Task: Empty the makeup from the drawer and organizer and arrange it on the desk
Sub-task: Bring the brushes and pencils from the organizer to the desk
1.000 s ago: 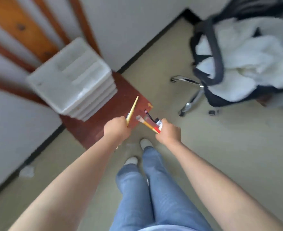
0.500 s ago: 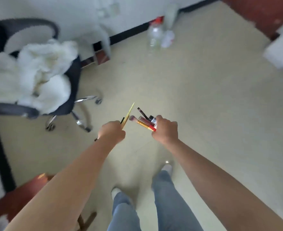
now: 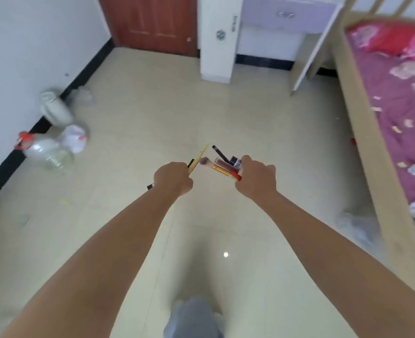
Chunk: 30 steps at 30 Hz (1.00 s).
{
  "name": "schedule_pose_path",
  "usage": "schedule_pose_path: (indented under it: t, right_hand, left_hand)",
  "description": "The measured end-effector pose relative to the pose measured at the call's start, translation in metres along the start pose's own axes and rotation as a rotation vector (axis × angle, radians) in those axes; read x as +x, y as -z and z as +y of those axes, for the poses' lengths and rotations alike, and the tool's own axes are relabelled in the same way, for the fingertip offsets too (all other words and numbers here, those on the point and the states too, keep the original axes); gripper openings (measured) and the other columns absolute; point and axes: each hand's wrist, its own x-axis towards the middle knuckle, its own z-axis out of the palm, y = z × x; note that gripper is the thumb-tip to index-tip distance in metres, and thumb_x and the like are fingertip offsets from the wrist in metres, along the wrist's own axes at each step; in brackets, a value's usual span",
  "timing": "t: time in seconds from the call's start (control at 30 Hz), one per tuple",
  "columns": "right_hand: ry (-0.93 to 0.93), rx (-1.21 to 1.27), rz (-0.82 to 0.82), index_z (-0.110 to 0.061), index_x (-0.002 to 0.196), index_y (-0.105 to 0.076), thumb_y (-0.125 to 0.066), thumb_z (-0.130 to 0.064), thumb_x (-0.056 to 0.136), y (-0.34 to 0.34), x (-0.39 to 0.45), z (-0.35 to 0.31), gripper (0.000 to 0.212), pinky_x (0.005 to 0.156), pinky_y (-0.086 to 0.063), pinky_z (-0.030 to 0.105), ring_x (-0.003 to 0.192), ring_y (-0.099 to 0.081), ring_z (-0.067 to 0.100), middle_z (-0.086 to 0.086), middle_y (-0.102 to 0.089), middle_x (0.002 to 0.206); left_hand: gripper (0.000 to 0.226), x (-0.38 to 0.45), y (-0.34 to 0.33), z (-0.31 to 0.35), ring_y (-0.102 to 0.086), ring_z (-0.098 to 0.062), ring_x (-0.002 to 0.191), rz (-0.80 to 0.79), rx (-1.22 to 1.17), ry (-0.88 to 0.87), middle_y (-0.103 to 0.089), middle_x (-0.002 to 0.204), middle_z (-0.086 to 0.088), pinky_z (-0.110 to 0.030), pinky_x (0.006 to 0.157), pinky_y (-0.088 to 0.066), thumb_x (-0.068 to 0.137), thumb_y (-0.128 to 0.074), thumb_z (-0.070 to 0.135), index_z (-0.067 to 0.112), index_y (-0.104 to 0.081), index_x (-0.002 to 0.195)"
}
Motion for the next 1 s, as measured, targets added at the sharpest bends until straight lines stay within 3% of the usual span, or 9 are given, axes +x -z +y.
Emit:
schedule_pose_path:
  t: [0.13, 0.2, 0.43, 0.57, 0.83, 1.0]
  right_hand:
    - [-0.112, -0.063, 0.044, -0.012, 0.106, -0.043, -0.049, -0.009, 0.078, 0.029, 0.098, 0.055, 0.029, 0.071, -0.025, 0.029, 0.072, -0.046, 0.025, 0.002, -0.057, 0.084]
    - [-0.156, -0.090, 0.050, -0.013, 0.105, -0.042, -0.049, -0.010, 0.078, 0.042, 0.156, 0.078, 0.028, 0.072, -0.024, 0.030, 0.070, -0.044, 0.023, -0.002, -0.048, 0.073]
    - [-0.275, -0.056, 0.050, -0.016, 0.102, -0.042, -0.049, -0.011, 0.078, 0.099, 0.353, 0.141, 0.025, 0.073, -0.025, 0.030, 0.071, -0.044, 0.022, -0.005, -0.038, 0.062]
    - [-0.317, -0.035, 0.053, -0.016, 0.097, -0.040, -0.050, -0.012, 0.078, 0.125, 0.465, 0.182, 0.021, 0.075, -0.026, 0.030, 0.071, -0.046, 0.021, -0.005, -0.039, 0.062]
    - [-0.287, -0.022, 0.098, -0.014, 0.105, -0.046, -0.053, -0.015, 0.082, 0.181, 0.710, 0.274, 0.025, 0.077, -0.030, 0.028, 0.072, -0.044, 0.018, -0.004, -0.037, 0.062]
    - [-0.335, 0.057, 0.072, -0.012, 0.105, -0.047, -0.053, -0.013, 0.079, 0.218, 0.849, 0.316, 0.026, 0.071, -0.034, 0.028, 0.072, -0.046, 0.021, -0.002, -0.042, 0.069]
  left_hand:
    - [0.007, 0.103, 0.042, 0.066, -0.042, -0.014, 0.049, 0.014, 0.034, -0.088, -0.043, 0.062, 0.001, -0.022, 0.046, -0.031, 0.081, -0.041, 0.006, 0.012, -0.046, 0.081]
    - [0.008, 0.160, 0.065, 0.093, -0.042, -0.013, 0.049, 0.020, 0.042, -0.120, -0.043, 0.062, 0.002, -0.022, 0.046, -0.030, 0.081, -0.041, 0.006, 0.012, -0.046, 0.081]
    - [0.008, 0.349, 0.170, 0.179, -0.041, -0.013, 0.050, 0.031, 0.071, -0.200, -0.041, 0.065, 0.002, -0.021, 0.046, -0.030, 0.082, -0.042, 0.006, 0.012, -0.047, 0.083]
    - [0.008, 0.452, 0.224, 0.231, -0.042, -0.012, 0.050, 0.040, 0.080, -0.219, -0.042, 0.066, 0.002, -0.021, 0.046, -0.031, 0.083, -0.041, 0.007, 0.012, -0.047, 0.084]
    - [0.005, 0.669, 0.304, 0.335, -0.039, -0.011, 0.050, 0.065, 0.077, -0.200, -0.039, 0.064, 0.002, -0.021, 0.046, -0.030, 0.084, -0.043, 0.008, 0.011, -0.045, 0.081]
    - [0.019, 0.794, 0.360, 0.398, -0.041, -0.012, 0.052, 0.092, 0.021, -0.185, -0.039, 0.063, 0.002, -0.020, 0.046, -0.028, 0.083, -0.044, 0.007, 0.013, -0.039, 0.066]
